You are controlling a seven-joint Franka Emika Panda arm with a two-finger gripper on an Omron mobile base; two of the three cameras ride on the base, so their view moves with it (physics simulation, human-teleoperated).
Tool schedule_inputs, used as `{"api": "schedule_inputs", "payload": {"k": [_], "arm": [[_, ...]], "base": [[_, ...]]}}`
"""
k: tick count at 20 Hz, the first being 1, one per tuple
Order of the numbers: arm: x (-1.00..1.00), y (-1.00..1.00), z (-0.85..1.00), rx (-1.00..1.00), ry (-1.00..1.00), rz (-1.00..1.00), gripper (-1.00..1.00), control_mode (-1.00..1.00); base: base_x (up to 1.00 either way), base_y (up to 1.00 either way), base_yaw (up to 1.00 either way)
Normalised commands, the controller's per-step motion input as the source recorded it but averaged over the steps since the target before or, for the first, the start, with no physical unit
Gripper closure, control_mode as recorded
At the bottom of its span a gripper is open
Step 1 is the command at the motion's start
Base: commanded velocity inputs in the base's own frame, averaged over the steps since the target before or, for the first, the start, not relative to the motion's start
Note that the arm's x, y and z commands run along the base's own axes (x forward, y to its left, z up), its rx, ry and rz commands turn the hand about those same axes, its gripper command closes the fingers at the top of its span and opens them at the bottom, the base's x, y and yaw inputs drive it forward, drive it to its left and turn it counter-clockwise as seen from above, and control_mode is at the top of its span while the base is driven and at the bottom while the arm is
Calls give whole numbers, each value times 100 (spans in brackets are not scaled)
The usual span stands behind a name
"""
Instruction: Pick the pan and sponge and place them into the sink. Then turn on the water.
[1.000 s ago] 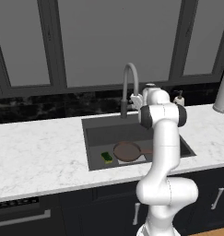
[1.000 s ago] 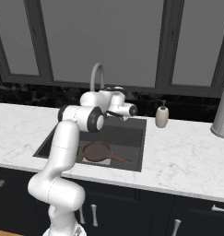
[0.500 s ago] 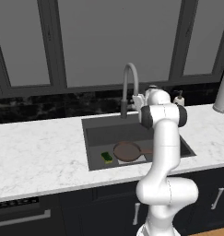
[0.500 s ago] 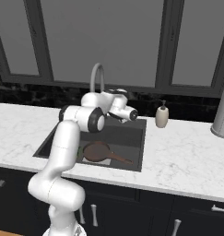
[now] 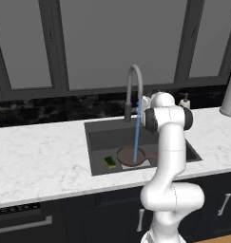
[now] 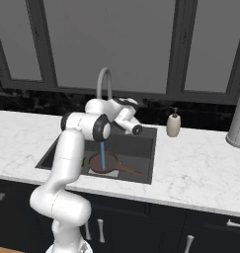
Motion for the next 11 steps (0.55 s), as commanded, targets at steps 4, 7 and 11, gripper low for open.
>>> {"api": "schedule_inputs", "payload": {"k": [4, 7, 11], "arm": [[-2, -11, 0, 9, 0, -19, 100, -100], [0, 0, 0, 0, 0, 0, 100, -100], [0, 0, 0, 0, 0, 0, 100, -100]], "base": [[0, 0, 0], [0, 0, 0], [0, 0, 0]]}}
